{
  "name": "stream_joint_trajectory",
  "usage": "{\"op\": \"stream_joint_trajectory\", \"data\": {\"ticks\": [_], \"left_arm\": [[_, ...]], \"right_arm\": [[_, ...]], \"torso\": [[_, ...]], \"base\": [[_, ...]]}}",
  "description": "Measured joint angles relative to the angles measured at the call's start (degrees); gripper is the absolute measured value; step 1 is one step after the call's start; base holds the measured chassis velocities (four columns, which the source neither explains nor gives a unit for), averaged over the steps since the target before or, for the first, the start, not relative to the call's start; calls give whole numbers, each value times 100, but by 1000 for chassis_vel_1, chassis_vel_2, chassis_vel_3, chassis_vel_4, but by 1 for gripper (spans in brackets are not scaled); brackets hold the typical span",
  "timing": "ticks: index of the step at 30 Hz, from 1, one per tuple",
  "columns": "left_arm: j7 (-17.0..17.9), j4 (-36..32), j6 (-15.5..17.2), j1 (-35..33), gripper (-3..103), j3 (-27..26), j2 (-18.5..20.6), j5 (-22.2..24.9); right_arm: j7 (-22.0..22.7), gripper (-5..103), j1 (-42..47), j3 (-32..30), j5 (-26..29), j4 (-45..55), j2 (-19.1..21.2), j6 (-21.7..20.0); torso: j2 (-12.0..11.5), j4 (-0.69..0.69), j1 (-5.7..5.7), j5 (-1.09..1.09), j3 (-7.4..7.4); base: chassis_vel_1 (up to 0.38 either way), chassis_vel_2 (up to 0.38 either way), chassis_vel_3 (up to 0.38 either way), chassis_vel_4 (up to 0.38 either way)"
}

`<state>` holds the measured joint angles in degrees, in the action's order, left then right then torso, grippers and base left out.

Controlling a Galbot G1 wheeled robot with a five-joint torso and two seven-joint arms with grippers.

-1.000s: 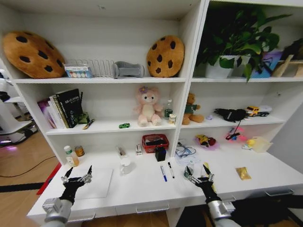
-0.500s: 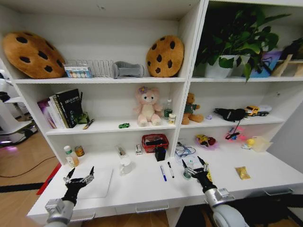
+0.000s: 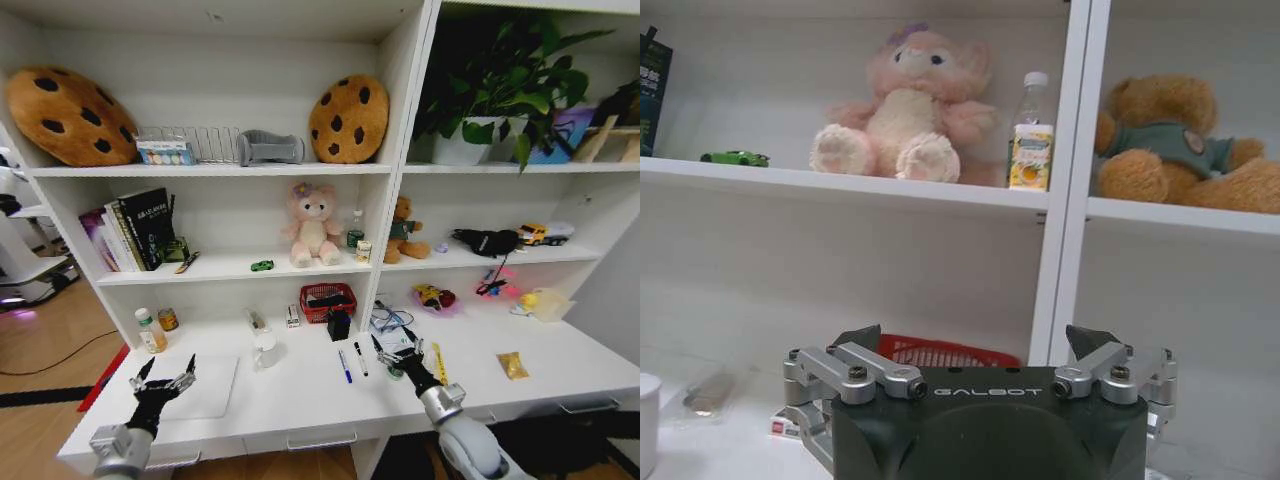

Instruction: Organize the objects on the table.

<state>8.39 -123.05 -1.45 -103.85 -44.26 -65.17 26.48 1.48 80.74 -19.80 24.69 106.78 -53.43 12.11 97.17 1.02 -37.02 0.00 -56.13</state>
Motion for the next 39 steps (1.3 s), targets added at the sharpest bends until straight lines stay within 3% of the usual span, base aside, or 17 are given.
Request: {"op": "stream_joint_trajectory", "data": {"ticks": [12,29,35,39], "left_arm": [[-9,47,-16,-73,100,31,-72,-49],[-57,83,-82,-233,100,31,-148,-118],[-97,120,-128,-286,100,77,-187,-186],[-99,126,-134,-281,100,161,-216,-256]], "right_arm": [[196,100,-838,1311,286,-724,-204,-153],[583,100,-1291,1915,512,-1589,-955,-262],[1136,100,-1391,1994,792,-1534,-1268,-571],[1775,100,-1422,2000,875,-1292,-1442,-979]], "torso": [[1,0,0,-1,0],[1,0,0,0,0],[1,0,0,-1,0],[1,-1,0,0,1]], "base": [[0,0,0,0],[0,0,0,0],[0,0,0,0],[0,0,0,0]]}}
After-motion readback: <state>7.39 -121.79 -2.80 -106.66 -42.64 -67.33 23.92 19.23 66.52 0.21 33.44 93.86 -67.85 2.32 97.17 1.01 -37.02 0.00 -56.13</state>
